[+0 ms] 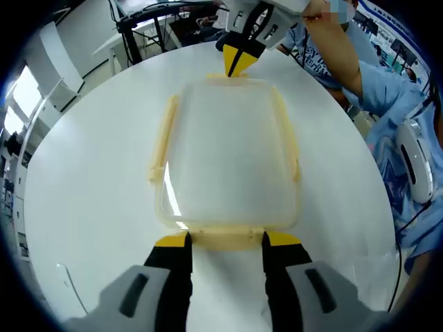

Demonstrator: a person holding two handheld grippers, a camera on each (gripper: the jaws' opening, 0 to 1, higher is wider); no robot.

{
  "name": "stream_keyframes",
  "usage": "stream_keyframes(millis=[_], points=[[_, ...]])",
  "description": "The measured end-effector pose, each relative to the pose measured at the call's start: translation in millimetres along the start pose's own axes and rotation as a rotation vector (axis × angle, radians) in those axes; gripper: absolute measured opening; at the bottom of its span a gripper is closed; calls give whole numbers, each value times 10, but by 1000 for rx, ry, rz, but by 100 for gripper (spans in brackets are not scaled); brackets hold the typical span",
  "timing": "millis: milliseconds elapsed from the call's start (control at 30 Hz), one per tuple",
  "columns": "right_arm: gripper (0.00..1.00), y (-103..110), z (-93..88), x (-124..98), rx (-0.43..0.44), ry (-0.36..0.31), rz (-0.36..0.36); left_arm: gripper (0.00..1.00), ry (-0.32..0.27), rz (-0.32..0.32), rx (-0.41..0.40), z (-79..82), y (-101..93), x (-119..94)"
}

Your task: Snap each plastic latch of the storage box into its locked position after aligning the lid with the box until every specified latch is closed and the lid sits flush.

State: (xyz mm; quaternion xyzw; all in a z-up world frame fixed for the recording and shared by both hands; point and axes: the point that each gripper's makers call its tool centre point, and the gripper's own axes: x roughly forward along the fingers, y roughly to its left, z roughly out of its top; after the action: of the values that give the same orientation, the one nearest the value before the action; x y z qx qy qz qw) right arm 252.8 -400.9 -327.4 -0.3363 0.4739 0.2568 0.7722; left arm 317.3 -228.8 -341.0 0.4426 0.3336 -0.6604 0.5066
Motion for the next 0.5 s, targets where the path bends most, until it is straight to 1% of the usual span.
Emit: stream_keyframes(millis=[67,100,133,167,200,233,267,300,400,433,467,500], points=[[0,0,1,-1,-14,-6,4,40,7,0,1,-7,-2,-5],[0,2,6,0,-36,-26,24,40,9,0,1,-9,-4,-8],[3,-3,10,-1,-32,-41,32,40,10,0,0,-11,-5,-9],[9,-34,12,-4,-9,-60,24,40,11,1,-1,-11,-5,-10],[14,-150,1,-30,39,-110,-11,40,12,2,-2,-14,-9,-13],[16,-181,-12,-52,49,-140,-9,40,12,3,-3,-15,-13,-17],[16,-218,-32,-70,51,-159,2,40,13,4,-6,-19,-13,-18],[16,-232,-66,-82,49,-169,11,40,15,4,-7,-22,-16,-21],[25,-217,-128,-102,3,-187,41,40,23,2,-5,-24,-19,-23],[29,-202,-132,-103,-36,-192,51,40,27,1,-3,-23,-19,-23],[30,-189,-146,-101,-40,-187,57,40,28,1,-3,-23,-20,-23],[31,-156,-159,-92,-65,-179,76,40,32,1,-2,-22,-19,-23]])
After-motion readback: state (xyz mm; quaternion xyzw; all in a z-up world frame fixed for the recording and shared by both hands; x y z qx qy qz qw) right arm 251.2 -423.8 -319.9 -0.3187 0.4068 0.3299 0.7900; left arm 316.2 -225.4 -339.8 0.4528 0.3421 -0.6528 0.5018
